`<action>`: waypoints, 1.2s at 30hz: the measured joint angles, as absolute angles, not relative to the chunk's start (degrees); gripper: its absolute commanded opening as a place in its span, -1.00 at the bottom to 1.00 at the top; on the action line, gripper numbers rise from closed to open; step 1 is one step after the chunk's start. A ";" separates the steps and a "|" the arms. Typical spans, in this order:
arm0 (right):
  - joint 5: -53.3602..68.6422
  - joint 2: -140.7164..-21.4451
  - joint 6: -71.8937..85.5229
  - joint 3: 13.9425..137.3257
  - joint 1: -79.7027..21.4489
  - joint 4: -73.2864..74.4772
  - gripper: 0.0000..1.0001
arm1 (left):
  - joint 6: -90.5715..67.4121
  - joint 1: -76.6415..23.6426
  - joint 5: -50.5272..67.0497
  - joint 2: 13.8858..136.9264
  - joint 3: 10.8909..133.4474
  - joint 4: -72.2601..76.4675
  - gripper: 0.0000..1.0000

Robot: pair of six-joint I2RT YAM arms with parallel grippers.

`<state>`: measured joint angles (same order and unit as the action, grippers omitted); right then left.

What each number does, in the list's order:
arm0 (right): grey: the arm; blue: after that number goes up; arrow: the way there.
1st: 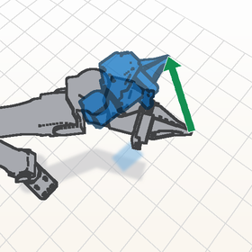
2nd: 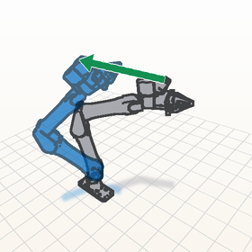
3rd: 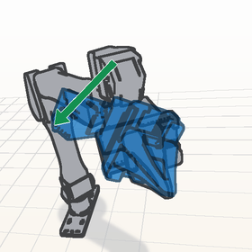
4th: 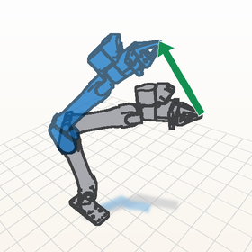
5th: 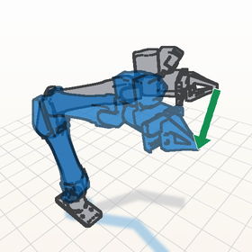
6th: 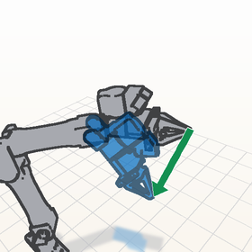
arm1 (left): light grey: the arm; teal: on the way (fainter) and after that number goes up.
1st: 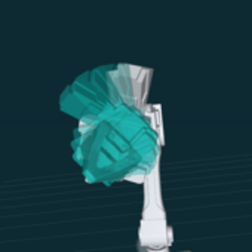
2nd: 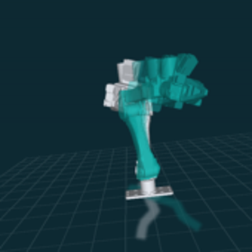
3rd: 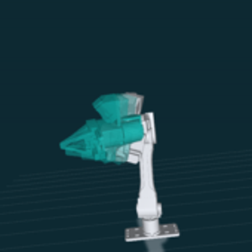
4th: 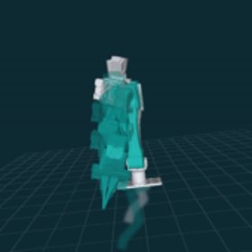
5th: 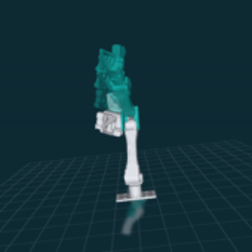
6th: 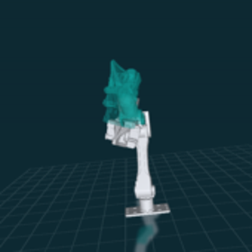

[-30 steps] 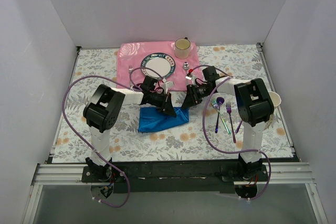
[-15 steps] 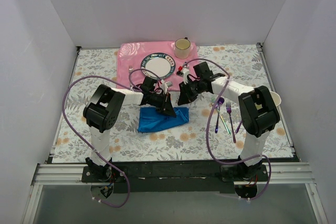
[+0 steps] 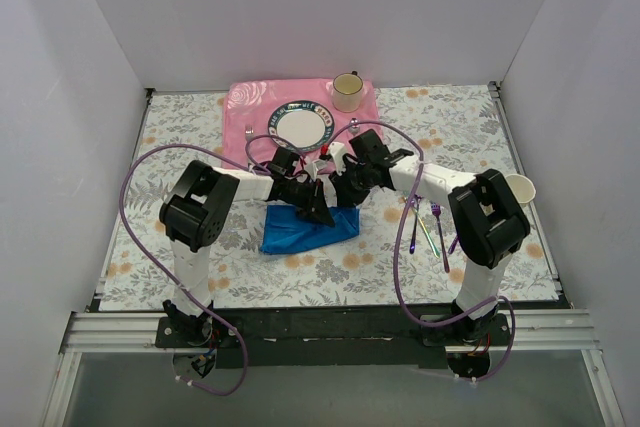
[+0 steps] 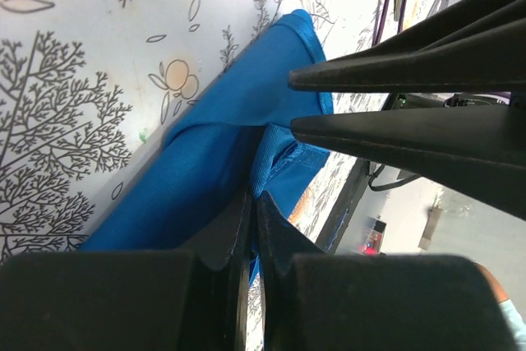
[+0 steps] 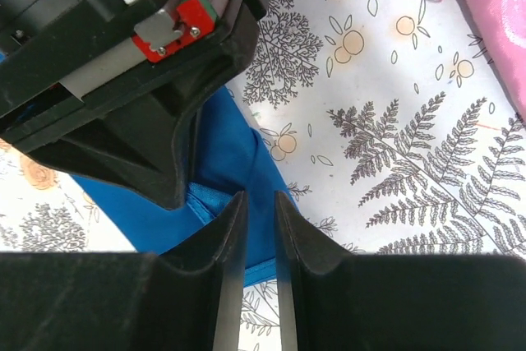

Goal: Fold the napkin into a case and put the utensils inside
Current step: Fold the 2/3-rectangle-folded napkin at the center of the board.

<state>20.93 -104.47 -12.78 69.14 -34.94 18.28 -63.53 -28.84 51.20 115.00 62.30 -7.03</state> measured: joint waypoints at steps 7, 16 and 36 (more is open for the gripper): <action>18.09 -104.44 -14.66 68.01 -35.99 18.28 -0.36 | -64.60 -28.82 51.07 115.44 62.48 -7.81 -1.00; 16.73 -104.44 -15.51 67.70 -36.71 18.31 -0.20 | -65.45 -28.71 51.51 116.31 63.09 -8.43 -1.00; 12.84 -104.40 -17.39 67.68 -39.18 19.05 -0.97 | -65.69 -28.56 52.12 116.92 63.68 -8.99 -1.00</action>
